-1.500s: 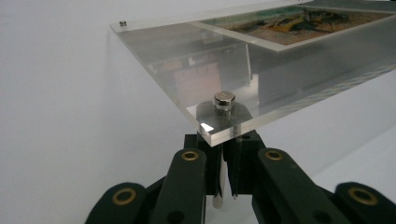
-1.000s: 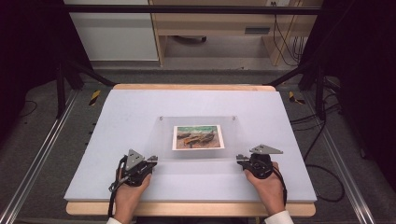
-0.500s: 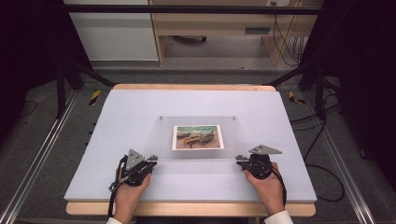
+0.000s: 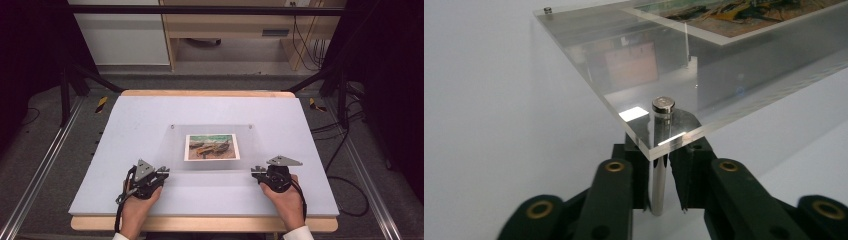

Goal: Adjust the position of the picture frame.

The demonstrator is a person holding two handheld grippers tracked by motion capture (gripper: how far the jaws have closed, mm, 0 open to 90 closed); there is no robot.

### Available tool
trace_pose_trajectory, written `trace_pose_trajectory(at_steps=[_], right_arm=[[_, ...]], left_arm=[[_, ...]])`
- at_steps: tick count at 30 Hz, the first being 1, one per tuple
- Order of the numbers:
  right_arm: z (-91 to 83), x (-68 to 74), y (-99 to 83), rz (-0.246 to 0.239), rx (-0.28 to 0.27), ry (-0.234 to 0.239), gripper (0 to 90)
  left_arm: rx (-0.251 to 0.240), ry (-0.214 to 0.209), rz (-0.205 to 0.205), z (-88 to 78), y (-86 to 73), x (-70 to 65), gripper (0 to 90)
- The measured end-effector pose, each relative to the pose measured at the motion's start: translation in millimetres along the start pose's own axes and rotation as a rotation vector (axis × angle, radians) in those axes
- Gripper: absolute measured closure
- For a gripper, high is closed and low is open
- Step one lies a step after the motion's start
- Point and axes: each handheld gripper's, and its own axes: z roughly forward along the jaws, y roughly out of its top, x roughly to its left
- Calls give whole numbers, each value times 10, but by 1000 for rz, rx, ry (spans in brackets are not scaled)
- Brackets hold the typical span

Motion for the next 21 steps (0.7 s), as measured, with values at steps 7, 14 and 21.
trace_pose_trajectory(at_steps=[7, 14, 21], right_arm=[[-73, 10, -20, -5, -16, -2, 406], [-170, 58, -29, -22, -23, -10, 197], [-275, 53, -20, -28, -71, 6, 112]], left_arm=[[-4, -10, 11, -57, 14, -11, 482], [17, -59, -29, -124, 45, 51, 257], [-4, -122, -24, -237, 78, 110, 101]])
